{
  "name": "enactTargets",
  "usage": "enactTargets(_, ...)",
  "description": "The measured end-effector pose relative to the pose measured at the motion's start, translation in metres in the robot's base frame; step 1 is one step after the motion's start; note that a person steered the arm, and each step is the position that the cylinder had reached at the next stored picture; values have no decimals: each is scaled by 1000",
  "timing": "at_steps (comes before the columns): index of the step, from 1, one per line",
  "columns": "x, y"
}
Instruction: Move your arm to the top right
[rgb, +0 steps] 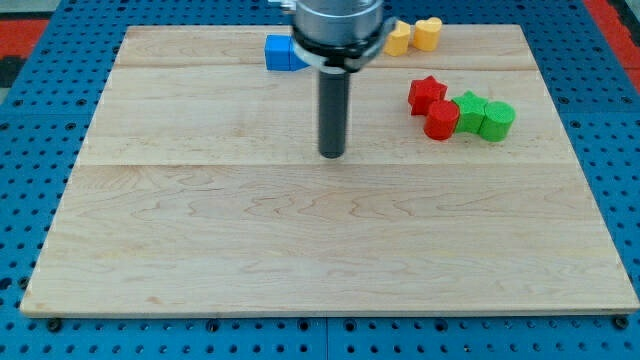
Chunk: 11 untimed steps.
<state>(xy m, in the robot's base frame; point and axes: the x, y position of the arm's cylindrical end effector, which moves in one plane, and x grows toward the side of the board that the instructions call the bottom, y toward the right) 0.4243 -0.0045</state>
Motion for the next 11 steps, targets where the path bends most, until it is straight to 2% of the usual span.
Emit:
enactTargets(3, -1, -9)
enactTargets(4, -25, -10)
enactTargets(5, -56, 15)
enactTargets(6, -69, 61)
enactTargets(7, -96, 66)
enactTargets(8, -136, 116)
enactTargets(10, -191, 247)
enactTargets(11, -232, 243)
